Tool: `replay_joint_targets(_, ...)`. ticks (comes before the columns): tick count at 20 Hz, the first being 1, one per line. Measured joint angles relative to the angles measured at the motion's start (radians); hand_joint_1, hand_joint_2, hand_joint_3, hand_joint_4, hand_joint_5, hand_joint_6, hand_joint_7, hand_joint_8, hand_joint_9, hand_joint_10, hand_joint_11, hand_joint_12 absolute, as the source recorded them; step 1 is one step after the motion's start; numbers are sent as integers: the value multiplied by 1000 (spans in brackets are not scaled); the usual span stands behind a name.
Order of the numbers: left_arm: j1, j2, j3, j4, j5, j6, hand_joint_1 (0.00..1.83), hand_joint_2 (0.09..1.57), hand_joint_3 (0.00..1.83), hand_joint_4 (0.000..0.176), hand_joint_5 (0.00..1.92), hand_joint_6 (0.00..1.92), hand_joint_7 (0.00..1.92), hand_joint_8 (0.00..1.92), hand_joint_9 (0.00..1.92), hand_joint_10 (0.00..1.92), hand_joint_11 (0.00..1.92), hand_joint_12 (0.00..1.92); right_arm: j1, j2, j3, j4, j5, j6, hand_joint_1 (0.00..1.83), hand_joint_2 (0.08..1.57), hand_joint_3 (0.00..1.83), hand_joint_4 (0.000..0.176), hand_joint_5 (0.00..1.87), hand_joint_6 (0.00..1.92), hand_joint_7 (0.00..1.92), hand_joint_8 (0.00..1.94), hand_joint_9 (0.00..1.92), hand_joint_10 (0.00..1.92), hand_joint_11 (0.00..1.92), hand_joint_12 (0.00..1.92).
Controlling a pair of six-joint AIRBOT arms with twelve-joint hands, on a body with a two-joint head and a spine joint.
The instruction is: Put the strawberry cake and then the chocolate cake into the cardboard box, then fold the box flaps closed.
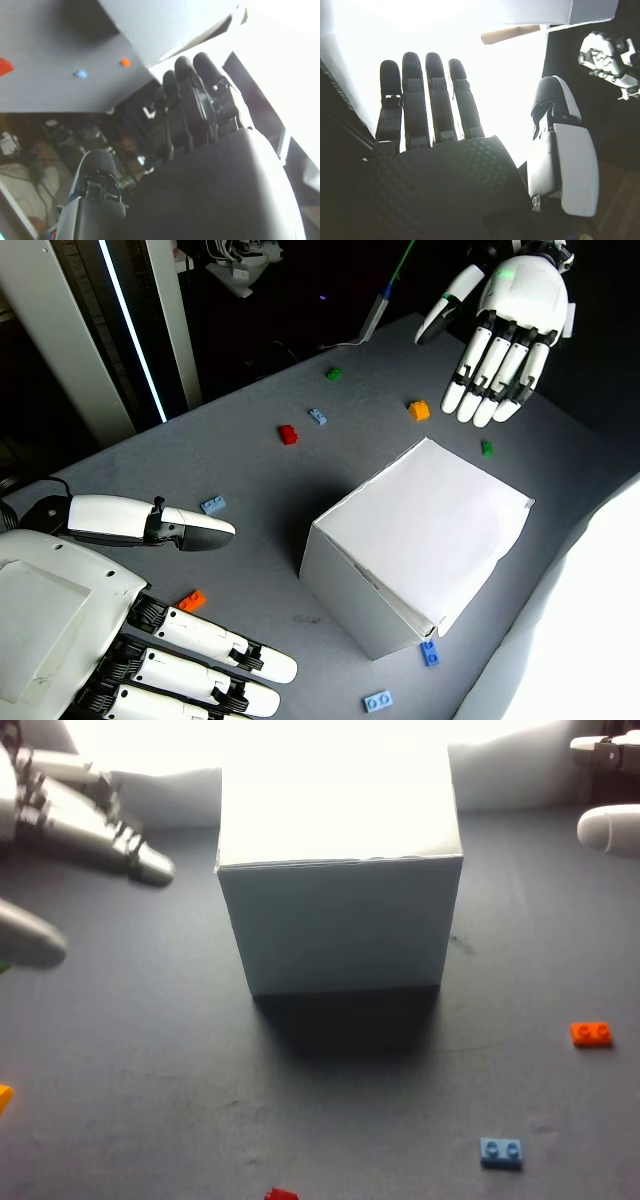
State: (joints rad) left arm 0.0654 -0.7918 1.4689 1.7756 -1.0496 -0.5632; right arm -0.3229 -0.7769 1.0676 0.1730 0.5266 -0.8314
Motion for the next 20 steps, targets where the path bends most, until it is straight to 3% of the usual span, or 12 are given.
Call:
replay_joint_targets(3,13,67,-75,6,-4,-1,0,1316,0,0,581,23,762,43,761,169,189,1375,0,0,0,0,0,0,0,1127,0,0,656,35,727,17,668,48,92,1167)
replay_joint_targets(4,13,85,-98,19,-4,0,21,1305,0,0,906,62,1107,133,870,740,395,1525,0,1,0,0,0,0,0,1170,6,0,942,80,999,57,917,133,314,1314)
replay_joint_targets(5,13,92,-110,24,-4,1,21,1305,0,0,906,62,1107,133,870,740,395,1525,0,1,0,1,0,0,0,1170,6,0,942,80,999,57,917,133,314,1314)
replay_joint_targets(6,13,97,-114,24,-7,1,44,1302,0,0,1045,195,1085,722,864,1334,527,1806,0,1,0,0,0,0,0,1158,2,0,1066,131,1137,46,964,337,382,1484)
replay_joint_targets(7,3,100,-121,25,-9,4,8,1312,1,0,999,552,1041,1049,876,1568,593,1898,0,1,0,0,0,0,0,1150,0,0,1152,188,1242,46,977,590,445,1581)
replay_joint_targets(8,-5,100,-121,25,-8,5,1,1300,0,0,900,1045,1095,1219,997,1646,771,1916,0,1,0,0,0,0,0,1150,0,0,1245,260,1415,132,1023,1068,582,1749)
replay_joint_targets(9,-20,103,-130,27,0,6,0,1304,0,0,866,1445,1133,1409,1096,1702,956,1920,0,1,0,0,1,0,0,1153,1,0,1182,723,1358,675,1064,1450,740,1876)
replay_joint_targets(10,-31,108,-138,30,4,8,0,1311,2,0,881,1623,1141,1527,1127,1753,1043,1921,0,1,0,0,0,0,0,1150,0,0,1120,1058,1296,1019,1122,1602,888,1912)
replay_joint_targets(11,-37,116,-153,41,5,8,0,1322,5,0,906,1699,1156,1566,1168,1738,1124,1911,0,1,0,-1,0,0,0,1152,1,0,1083,1298,1274,1208,1193,1696,1038,1919)
replay_joint_targets(13,-43,132,-183,80,0,9,0,1341,8,0,936,1719,1178,1612,1213,1740,1217,1900,0,1,0,0,2,0,0,1181,6,0,1031,1505,1240,1383,1208,1785,1130,1921)
replay_joint_targets(18,-64,154,-233,117,-24,16,0,1378,12,0,941,1737,1170,1678,1213,1823,1243,1921,0,1,0,-14,26,0,0,1236,3,0,1054,1626,1289,1918,1375,1921,1328,1921)
replay_joint_targets(20,-71,153,-233,117,-26,17,0,1391,11,0,967,1725,1175,1684,1205,1840,1233,1921,0,1,0,-13,30,0,0,1240,3,0,1075,1645,1327,1940,1427,1921,1401,1921)
